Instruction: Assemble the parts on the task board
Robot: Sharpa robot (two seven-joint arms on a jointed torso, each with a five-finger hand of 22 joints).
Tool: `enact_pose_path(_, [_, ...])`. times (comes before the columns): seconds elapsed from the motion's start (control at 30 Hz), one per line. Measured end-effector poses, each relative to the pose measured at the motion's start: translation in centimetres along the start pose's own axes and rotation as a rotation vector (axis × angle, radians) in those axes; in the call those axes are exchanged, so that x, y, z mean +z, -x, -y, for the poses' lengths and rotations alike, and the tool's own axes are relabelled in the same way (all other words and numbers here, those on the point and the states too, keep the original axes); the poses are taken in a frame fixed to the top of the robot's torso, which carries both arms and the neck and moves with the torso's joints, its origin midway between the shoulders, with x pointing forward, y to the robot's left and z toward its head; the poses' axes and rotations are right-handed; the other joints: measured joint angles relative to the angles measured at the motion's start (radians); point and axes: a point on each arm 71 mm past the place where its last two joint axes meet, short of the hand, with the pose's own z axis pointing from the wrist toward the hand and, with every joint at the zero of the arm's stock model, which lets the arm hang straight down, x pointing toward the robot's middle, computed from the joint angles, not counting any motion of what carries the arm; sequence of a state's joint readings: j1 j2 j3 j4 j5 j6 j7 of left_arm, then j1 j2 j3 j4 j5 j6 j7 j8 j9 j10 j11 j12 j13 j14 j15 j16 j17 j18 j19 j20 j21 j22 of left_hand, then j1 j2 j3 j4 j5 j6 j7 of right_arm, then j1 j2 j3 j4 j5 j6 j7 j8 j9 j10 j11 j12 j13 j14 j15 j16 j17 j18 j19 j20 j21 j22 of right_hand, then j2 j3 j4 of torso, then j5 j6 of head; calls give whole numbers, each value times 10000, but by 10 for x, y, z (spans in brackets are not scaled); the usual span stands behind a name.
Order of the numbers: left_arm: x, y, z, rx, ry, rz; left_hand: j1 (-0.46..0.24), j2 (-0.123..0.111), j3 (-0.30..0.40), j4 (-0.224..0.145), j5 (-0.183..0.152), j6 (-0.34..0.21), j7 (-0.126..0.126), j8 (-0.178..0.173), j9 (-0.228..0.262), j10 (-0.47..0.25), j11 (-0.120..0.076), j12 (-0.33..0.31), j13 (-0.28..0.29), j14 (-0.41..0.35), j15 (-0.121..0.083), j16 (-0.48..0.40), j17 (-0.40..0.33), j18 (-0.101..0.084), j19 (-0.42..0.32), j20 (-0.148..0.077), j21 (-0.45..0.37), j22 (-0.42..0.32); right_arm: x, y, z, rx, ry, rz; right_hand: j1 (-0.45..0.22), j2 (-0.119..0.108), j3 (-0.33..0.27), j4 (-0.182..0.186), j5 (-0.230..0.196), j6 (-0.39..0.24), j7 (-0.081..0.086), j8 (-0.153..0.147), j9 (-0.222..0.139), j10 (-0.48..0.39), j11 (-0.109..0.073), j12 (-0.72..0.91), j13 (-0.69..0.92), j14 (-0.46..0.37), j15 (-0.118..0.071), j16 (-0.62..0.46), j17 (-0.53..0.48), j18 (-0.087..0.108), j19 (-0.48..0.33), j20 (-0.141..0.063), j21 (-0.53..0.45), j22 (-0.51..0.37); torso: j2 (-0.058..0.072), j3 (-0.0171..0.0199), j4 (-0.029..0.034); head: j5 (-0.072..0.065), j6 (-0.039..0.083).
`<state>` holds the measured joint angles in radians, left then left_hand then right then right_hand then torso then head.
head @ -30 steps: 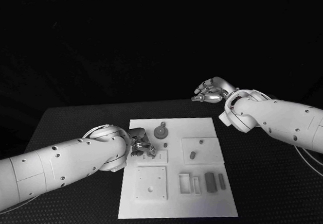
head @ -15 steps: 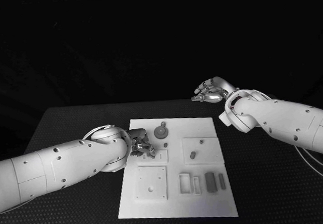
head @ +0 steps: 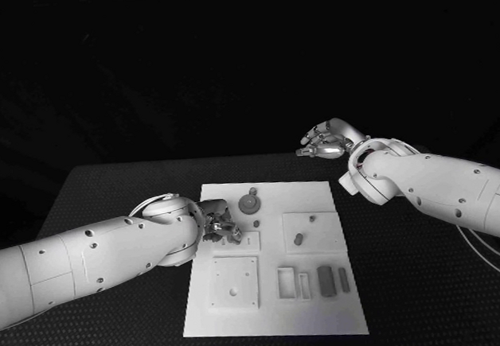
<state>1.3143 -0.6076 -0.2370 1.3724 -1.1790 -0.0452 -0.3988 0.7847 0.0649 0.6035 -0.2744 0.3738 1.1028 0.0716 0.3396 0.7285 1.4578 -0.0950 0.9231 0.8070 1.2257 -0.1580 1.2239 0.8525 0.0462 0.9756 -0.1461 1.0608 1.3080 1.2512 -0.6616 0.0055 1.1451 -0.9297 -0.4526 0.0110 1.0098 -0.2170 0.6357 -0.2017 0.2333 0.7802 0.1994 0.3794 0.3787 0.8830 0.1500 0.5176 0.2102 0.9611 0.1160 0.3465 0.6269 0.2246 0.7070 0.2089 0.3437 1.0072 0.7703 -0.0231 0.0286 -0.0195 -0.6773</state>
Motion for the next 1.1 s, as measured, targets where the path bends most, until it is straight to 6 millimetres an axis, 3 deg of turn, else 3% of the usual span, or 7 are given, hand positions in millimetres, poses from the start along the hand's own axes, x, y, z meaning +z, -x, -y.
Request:
enact_pose_path(0.33, [0, -1, 1, 151, -22, -51, -248, 165, 129, -72, 338, 4, -2, 84, 39, 34, -34, 180, -127, 13, -15, 160, -115, 0, 0, 0, 0, -1, 0, 0, 0, 32, -4, -9, 0, 0, -37, 18, 79, 1, 0, 0, -24, -1, 0, -39, -84, -40, 39, -37, -33, 0, -54, 53, -36, 0, 0, -9, 3, -14, -20])
enact_pose_path(0.63, [-1, -3, 3, 245, -27, -92, -493, 178, 259, -188, 1094, 5, -2, 290, 19, 34, -34, 428, -255, 14, -15, 385, -270, 0, 0, 0, 77, -2, 0, -1, -1, 69, -3, -50, 0, 0, -37, 18, 145, -27, 26, 0, -35, 0, 0, -39, -134, -67, 65, -37, -48, 0, -71, 70, -72, 1, 2, -9, 5, 9, -12])
enact_pose_path(0.93, [-1, -3, 3, 270, -13, -137, -521, 151, 287, -195, 975, 5, -2, 446, -59, 33, -33, 644, -364, 15, -15, 539, -414, -1, 45, 7, 155, -3, 0, -2, -1, 104, -33, -109, 0, 0, -64, 45, 196, -27, 27, 10, -61, -1, 0, -83, -209, -110, 107, -77, -76, -1, -146, 71, -111, 12, 1, -11, 6, 34, -4])
enact_pose_path(1.1, [-1, -4, 3, 253, 8, -152, -724, 167, 419, -310, 1150, 6, -1, 527, -58, 33, -33, 767, -394, 16, -15, 617, -460, -1, 90, -20, 155, -4, 0, -2, -1, 114, -45, -129, 0, 0, -64, 45, 233, -27, 27, 36, -71, -1, 0, -88, -239, -110, 107, -116, -86, 0, -180, 105, -150, 13, 1, -11, 0, 40, 2])
